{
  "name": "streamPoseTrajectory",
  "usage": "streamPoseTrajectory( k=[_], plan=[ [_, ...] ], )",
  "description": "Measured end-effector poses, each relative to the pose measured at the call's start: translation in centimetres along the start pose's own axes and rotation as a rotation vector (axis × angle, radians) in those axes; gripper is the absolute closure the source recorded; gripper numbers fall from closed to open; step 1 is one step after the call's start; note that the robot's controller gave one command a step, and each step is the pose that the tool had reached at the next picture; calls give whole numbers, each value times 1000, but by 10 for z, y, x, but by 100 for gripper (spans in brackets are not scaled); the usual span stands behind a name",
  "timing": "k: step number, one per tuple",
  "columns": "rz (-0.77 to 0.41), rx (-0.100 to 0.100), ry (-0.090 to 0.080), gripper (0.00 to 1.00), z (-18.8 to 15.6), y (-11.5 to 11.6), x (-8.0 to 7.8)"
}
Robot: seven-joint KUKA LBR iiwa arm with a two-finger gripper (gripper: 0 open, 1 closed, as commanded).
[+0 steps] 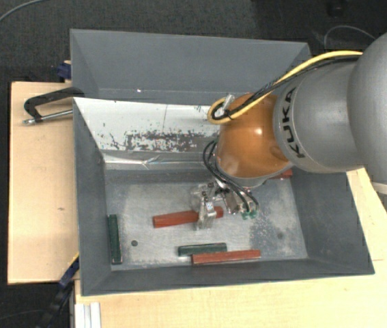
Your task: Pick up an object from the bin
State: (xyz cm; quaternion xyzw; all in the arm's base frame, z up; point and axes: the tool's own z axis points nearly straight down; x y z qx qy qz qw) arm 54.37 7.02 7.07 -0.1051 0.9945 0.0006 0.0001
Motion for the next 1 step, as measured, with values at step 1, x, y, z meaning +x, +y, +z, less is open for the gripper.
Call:
streamPoseTrajectory(
  k=[1],
  plan=[
    [-81, 3, -16, 100, -200, -8, -17]
  ],
)
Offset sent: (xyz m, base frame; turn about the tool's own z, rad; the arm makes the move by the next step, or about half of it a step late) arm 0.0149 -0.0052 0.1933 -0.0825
